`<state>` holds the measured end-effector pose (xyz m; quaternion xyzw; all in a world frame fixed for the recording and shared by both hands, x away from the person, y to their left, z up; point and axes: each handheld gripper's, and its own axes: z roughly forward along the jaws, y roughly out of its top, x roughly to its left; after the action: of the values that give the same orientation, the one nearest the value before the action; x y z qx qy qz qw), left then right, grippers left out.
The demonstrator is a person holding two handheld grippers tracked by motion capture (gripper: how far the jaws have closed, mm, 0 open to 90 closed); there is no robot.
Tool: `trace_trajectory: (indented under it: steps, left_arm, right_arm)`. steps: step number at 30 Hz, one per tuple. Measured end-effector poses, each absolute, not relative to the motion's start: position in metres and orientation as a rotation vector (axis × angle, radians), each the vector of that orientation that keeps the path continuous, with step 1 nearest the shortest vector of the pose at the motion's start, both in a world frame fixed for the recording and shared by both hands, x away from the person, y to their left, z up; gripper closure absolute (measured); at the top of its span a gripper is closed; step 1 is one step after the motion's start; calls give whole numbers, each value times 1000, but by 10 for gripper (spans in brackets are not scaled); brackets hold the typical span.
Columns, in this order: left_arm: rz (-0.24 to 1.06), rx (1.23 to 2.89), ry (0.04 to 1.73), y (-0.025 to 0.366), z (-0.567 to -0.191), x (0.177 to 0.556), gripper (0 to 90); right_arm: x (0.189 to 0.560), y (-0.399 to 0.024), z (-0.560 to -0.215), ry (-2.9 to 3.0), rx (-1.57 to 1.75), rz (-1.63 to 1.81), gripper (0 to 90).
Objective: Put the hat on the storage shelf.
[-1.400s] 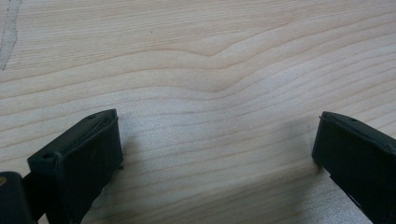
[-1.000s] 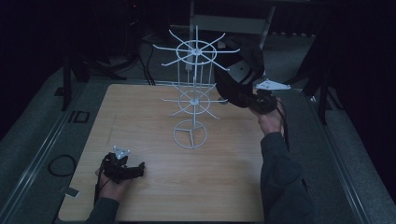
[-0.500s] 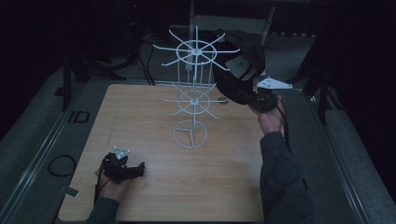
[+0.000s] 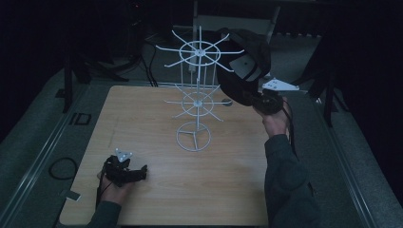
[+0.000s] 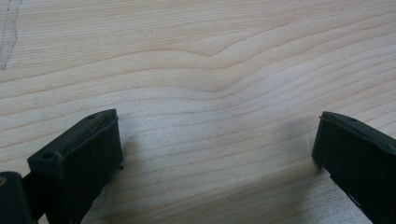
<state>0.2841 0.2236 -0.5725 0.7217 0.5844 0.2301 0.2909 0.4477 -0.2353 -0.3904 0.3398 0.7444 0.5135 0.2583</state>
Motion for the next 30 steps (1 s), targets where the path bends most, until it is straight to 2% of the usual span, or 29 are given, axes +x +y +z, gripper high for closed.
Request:
trace_trajectory:
  steps: [30]
  left_arm:
    - [614, 1924, 1559, 224, -573, 284, 15]
  right_arm:
    - [439, -239, -383, 1980, 886, 1420, 867]
